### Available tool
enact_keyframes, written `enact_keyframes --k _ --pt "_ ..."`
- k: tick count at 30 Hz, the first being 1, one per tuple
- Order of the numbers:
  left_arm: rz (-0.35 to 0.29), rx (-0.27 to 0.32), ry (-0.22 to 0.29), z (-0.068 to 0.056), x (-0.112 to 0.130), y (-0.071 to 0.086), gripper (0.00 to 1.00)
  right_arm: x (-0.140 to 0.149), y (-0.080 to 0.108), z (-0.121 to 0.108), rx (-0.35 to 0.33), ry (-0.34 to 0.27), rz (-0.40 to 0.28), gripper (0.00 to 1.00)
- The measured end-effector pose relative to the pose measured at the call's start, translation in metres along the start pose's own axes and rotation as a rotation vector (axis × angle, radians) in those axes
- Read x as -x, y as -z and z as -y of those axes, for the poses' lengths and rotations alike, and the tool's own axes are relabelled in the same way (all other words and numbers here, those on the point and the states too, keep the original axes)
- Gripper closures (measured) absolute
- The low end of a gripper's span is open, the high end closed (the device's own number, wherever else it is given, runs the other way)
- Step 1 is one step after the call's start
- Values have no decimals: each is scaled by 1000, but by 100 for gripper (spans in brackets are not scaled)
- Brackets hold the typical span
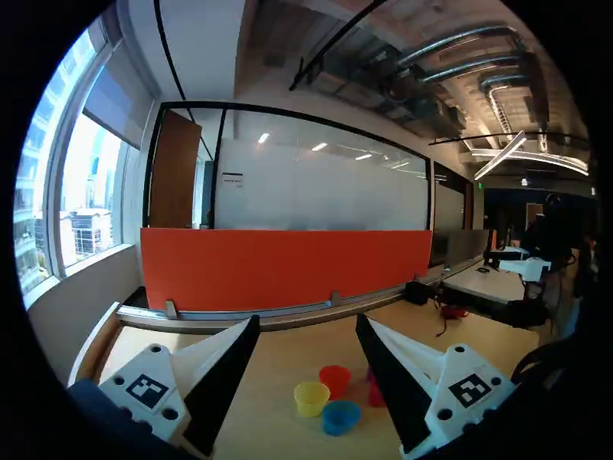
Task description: Pour water
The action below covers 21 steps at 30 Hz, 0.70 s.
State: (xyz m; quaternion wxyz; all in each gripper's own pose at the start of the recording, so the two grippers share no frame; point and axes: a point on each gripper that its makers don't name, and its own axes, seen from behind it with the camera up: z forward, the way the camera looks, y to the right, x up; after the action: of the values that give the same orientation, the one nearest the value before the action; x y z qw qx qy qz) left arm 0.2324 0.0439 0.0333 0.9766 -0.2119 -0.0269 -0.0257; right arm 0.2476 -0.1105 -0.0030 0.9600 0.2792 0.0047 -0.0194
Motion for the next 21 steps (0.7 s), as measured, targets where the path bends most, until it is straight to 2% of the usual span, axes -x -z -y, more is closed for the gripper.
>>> enact_keyframes --k 6,15,21 --pt "6 57 -8 -12 5 -2 7 5 -4 13 -49 36 17 0" --pt "25 112 -41 -22 13 -5 7 15 -10 19 -89 45 60 0" --pt "40 153 -40 -30 21 -7 7 25 -13 21 -116 53 97 0"
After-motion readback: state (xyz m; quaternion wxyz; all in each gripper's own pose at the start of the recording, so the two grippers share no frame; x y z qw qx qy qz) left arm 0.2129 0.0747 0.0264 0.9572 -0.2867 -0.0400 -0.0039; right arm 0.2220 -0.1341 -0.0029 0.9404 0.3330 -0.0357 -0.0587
